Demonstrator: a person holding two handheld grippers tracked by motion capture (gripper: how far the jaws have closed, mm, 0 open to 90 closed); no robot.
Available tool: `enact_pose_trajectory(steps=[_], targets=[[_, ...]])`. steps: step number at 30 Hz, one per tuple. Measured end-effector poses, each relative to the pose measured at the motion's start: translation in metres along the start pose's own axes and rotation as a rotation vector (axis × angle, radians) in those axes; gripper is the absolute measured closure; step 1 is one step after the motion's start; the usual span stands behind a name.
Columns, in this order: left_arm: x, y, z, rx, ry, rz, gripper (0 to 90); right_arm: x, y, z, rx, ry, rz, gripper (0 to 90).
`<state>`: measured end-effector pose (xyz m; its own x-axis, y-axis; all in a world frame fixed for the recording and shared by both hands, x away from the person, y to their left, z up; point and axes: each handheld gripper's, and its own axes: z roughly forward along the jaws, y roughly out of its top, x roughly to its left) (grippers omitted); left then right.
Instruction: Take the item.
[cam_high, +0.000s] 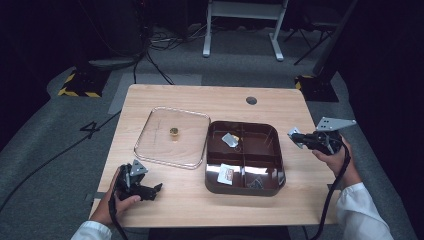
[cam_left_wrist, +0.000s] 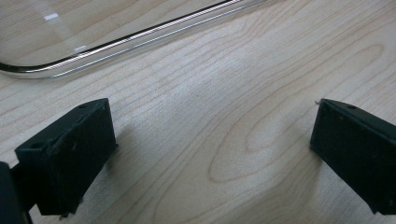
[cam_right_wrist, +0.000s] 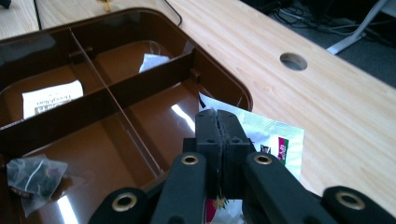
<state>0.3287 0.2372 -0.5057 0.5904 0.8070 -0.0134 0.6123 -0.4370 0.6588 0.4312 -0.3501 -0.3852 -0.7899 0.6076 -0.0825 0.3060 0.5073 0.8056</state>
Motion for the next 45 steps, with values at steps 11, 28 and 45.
enact_pose_trajectory(steps=[11, 28, 45], targets=[[0.0, 0.0, 0.0, 0.0, 0.001, 0.004, 0.2, 0.001, -0.028, 0.01, 0.064, 0.02, 0.019, 88.9], [0.0, 0.0, 0.0, 0.0, 0.001, 0.005, 0.3, 0.0, -0.066, 0.032, 0.164, 0.048, 0.066, 88.3], [0.0, 0.0, 0.0, 0.0, 0.0, 0.0, 0.2, -0.001, -0.067, 0.032, 0.157, 0.051, 0.083, 74.4]])
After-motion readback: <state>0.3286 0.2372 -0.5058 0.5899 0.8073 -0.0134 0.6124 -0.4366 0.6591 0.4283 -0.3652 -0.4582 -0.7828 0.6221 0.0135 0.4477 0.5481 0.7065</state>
